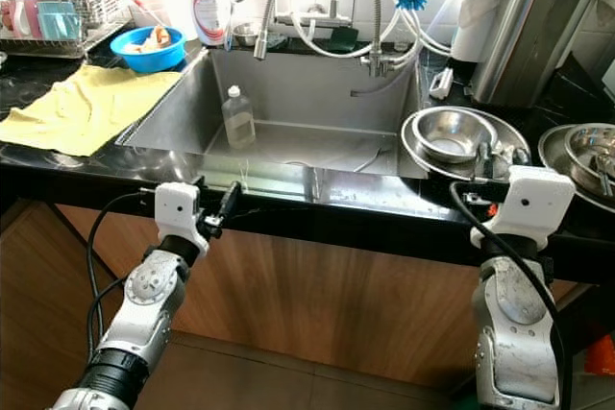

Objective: Kitchen organization

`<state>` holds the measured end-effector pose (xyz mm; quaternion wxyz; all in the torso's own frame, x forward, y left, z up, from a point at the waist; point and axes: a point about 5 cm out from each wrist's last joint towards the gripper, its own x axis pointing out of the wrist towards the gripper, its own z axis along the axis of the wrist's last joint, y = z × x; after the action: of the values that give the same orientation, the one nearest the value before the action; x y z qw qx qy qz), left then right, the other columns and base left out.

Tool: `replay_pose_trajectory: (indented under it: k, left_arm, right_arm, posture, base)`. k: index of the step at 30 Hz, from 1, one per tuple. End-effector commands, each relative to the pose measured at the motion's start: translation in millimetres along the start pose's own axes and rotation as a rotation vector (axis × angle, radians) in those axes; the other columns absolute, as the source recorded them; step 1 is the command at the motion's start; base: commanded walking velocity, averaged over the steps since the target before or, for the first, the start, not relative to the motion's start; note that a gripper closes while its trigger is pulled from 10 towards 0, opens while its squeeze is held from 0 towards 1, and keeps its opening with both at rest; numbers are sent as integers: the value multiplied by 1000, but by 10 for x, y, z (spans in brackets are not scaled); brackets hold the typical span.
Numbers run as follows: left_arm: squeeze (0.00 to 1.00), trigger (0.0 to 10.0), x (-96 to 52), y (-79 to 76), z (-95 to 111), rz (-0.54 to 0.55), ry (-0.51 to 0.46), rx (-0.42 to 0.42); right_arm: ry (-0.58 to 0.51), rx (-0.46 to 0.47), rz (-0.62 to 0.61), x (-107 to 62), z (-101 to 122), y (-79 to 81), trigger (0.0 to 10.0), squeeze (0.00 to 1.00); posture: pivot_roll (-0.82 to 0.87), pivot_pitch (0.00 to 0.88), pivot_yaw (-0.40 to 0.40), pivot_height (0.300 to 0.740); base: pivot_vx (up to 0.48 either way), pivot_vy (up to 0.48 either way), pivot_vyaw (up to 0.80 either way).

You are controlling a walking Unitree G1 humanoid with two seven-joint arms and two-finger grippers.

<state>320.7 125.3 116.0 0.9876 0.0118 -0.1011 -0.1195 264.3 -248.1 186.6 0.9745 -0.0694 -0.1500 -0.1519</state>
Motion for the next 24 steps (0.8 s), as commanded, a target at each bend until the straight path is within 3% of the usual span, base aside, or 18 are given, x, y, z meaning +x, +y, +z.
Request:
replay_pose_trajectory:
  k: [1, 4, 12, 15, 19, 20, 24]
  left_arm:
    - [0, 10000, -48, 87, -68, 33, 39, 5]
    - [0, 10000, -16, 125, 21, 91, -6, -77]
    - [0, 10000, -2, 147, 55, 111, -22, -99]
    - [0, 10000, 85, 174, 175, 160, -67, -176]
    - [0, 10000, 61, 150, 146, 153, -57, -176]
    - [0, 10000, 56, 139, 138, 148, -54, -175]
    - [0, 10000, 67, 107, 135, 137, -48, -180]
  right_arm:
    - [-16, -23, -19, -9, 66, -43, 10000, 0]
    - [-25, -32, -18, -25, 110, -55, 10000, 0]
    - [-27, -33, -21, -31, 115, -60, 10000, 0]
    - [-11, -73, -113, -194, 22, -98, 10000, 0]
    - [3, -63, -154, -221, 5, -197, 10000, 0]
    - [1, -60, -171, -227, 15, -234, 10000, 1000]
    - [10, -42, -219, -226, 8, -306, 10000, 1000]
  posture:
    - [-128, 0, 40, 740]
    - [-134, 0, 37, 740]
    - [-133, 0, 37, 740]
    - [-131, 0, 33, 740]
    - [-139, 0, 34, 740]
    - [-142, 0, 34, 740]
    - [-144, 0, 36, 740]
  base:
    - [0, 0, 0]
    - [0, 0, 0]
    - [0, 0, 0]
    - [0, 0, 0]
    - [0, 0, 0]
    - [0, 0, 0]
    - [0, 0, 0]
